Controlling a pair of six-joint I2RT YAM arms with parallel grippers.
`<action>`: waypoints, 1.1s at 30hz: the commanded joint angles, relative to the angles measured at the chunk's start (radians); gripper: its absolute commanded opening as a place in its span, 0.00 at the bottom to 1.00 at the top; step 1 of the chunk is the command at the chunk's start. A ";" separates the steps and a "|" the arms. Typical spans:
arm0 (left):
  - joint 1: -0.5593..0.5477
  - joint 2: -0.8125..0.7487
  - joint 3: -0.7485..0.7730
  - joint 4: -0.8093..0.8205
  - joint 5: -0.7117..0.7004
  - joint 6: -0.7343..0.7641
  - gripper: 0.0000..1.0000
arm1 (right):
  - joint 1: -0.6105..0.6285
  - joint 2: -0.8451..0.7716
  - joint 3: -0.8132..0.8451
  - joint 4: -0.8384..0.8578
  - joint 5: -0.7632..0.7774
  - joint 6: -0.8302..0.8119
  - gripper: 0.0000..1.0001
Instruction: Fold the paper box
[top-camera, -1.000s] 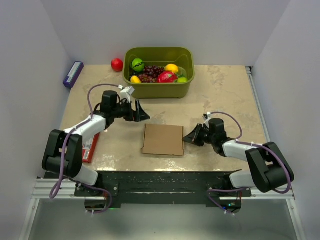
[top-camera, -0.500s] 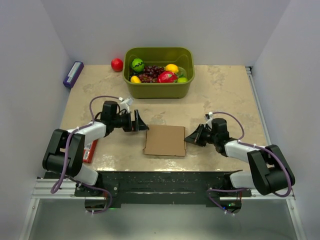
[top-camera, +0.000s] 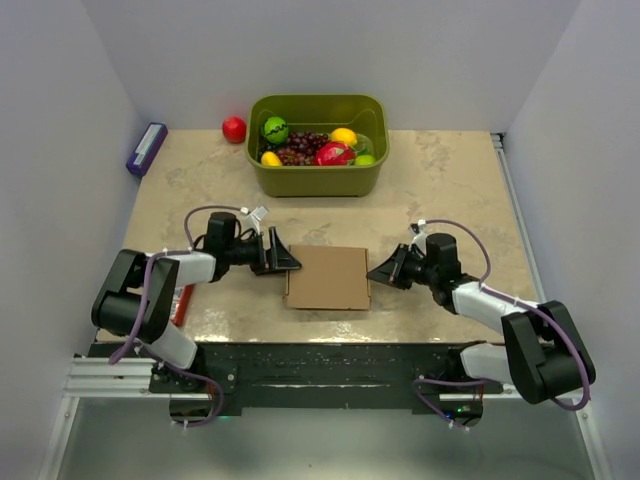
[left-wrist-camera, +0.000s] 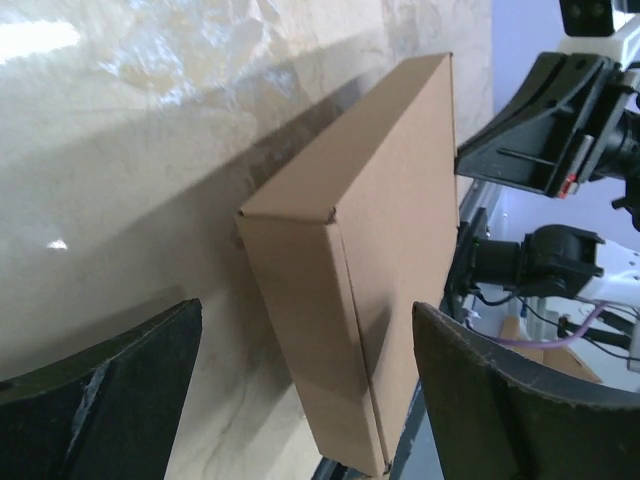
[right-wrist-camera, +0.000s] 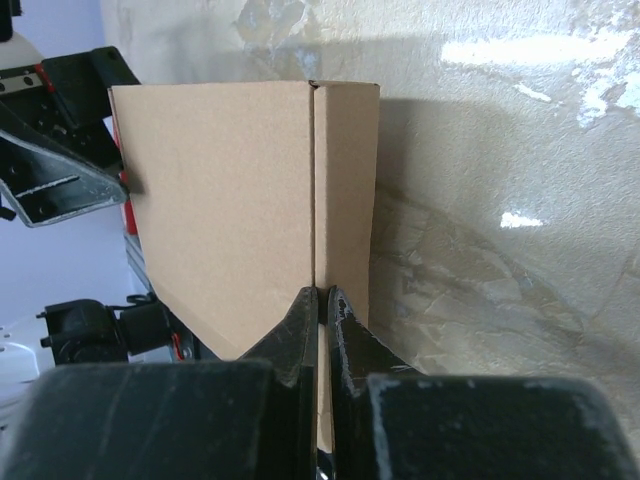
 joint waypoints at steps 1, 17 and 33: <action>-0.040 0.004 -0.037 0.225 0.086 -0.164 0.86 | -0.006 -0.021 0.040 0.027 -0.019 0.010 0.00; -0.090 0.004 -0.092 0.414 0.080 -0.311 0.22 | 0.002 -0.079 0.113 -0.111 0.056 -0.149 0.11; -0.080 -0.027 -0.212 0.741 0.125 -0.680 0.12 | 0.299 -0.346 0.371 -0.412 0.450 -0.560 0.90</action>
